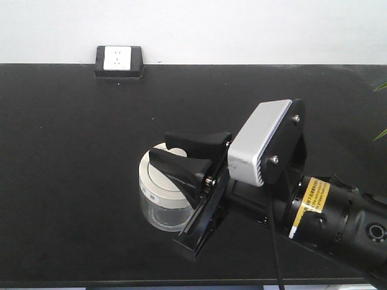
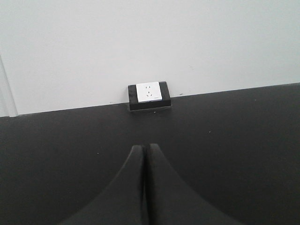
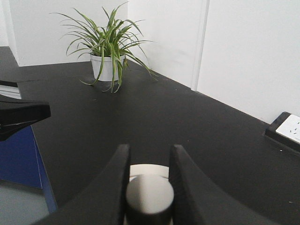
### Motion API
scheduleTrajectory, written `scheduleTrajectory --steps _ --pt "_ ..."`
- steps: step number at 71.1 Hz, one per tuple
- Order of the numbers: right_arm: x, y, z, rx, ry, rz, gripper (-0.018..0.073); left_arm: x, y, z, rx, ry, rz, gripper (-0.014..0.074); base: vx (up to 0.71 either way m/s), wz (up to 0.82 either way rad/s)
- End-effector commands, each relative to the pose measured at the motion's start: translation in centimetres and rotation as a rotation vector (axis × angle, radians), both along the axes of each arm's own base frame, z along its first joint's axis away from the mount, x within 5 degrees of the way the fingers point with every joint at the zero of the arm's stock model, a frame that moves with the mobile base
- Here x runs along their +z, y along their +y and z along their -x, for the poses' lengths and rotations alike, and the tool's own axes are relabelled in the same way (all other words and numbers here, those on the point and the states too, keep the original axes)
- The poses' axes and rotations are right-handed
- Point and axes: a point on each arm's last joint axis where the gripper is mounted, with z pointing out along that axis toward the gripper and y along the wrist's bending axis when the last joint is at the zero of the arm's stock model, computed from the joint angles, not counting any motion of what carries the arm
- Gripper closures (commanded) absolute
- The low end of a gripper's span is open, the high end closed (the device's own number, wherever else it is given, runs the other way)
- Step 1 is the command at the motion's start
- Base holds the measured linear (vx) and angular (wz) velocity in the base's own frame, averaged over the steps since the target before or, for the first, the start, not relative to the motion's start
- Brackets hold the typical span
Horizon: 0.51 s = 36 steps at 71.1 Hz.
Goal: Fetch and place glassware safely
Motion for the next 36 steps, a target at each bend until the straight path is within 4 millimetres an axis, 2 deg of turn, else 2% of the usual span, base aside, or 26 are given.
scheduleTrajectory --steps 1,36 --pt "2.55 -0.15 0.57 0.036 -0.080 -0.121 0.0563 1.58 -0.05 -0.05 -0.006 -0.091 0.016 0.0603 0.05 0.01" --pt "2.55 -0.15 0.57 0.036 -0.080 -0.121 0.0563 1.58 -0.05 -0.05 -0.006 -0.091 0.016 0.0603 0.04 0.00"
